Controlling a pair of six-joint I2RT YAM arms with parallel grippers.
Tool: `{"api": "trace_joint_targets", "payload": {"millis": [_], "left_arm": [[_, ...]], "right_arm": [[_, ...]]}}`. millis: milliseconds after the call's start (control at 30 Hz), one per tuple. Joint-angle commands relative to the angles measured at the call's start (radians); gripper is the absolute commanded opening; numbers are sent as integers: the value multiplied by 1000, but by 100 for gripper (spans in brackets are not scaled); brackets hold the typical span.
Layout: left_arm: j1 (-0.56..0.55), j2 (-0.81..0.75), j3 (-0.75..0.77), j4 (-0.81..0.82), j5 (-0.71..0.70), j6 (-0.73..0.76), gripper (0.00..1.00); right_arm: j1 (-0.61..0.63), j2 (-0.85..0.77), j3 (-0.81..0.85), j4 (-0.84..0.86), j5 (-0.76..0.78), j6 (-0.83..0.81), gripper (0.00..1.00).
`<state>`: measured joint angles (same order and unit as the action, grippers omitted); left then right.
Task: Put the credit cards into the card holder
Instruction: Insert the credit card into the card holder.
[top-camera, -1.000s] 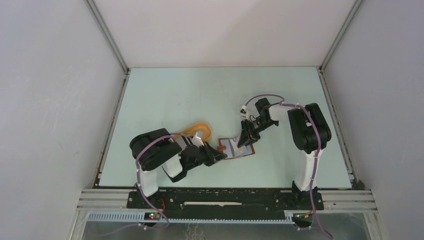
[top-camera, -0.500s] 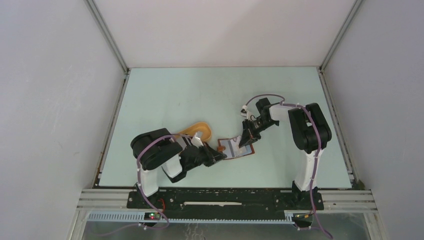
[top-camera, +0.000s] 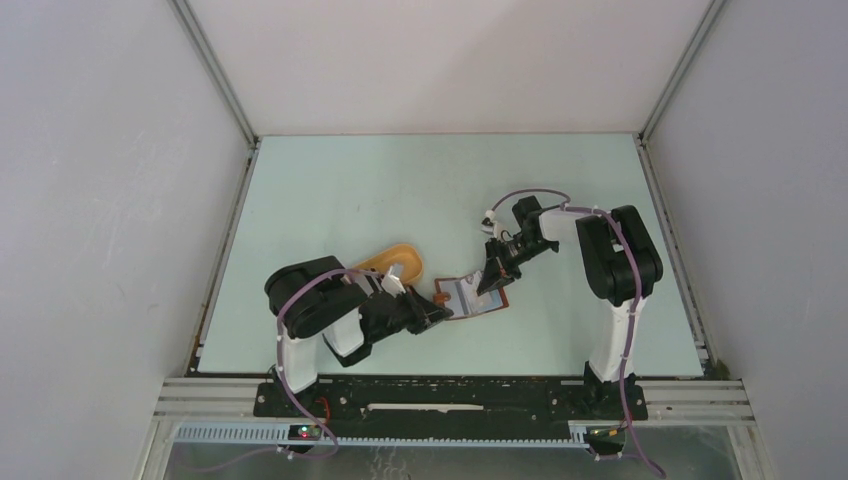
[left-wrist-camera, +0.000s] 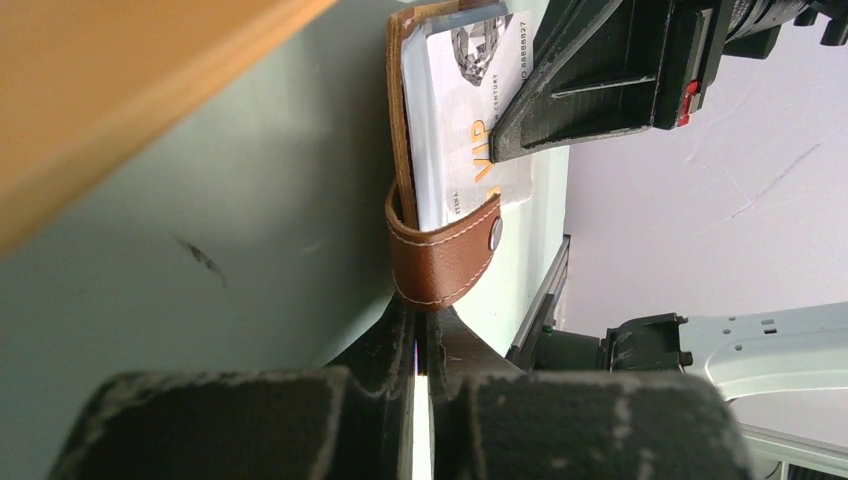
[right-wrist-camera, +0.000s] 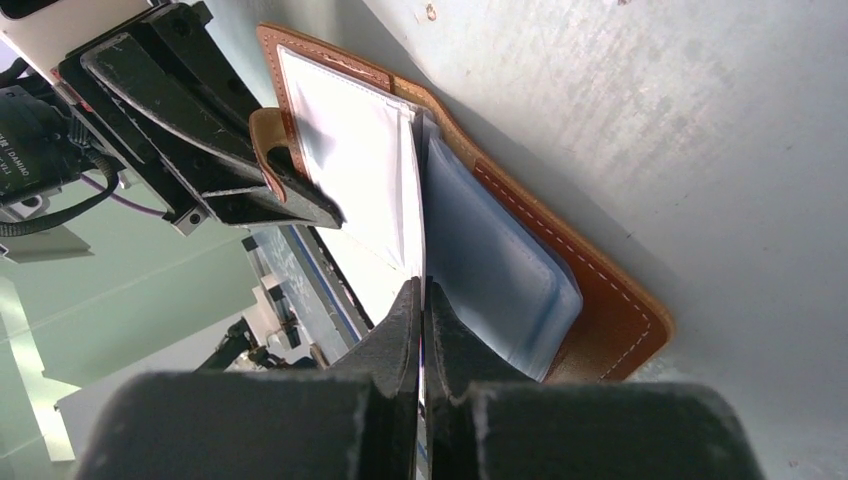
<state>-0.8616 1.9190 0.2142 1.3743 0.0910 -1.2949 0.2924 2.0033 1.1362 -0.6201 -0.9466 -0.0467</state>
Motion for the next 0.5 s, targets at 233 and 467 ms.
{"api": "trace_joint_targets", "payload": {"millis": [233, 467], "left_arm": [[5, 18, -10, 21, 20, -4, 7], [5, 17, -1, 14, 26, -4, 9]], "right_arm": [[8, 35, 26, -1, -19, -33, 0], [25, 51, 37, -10, -38, -46, 0]]}}
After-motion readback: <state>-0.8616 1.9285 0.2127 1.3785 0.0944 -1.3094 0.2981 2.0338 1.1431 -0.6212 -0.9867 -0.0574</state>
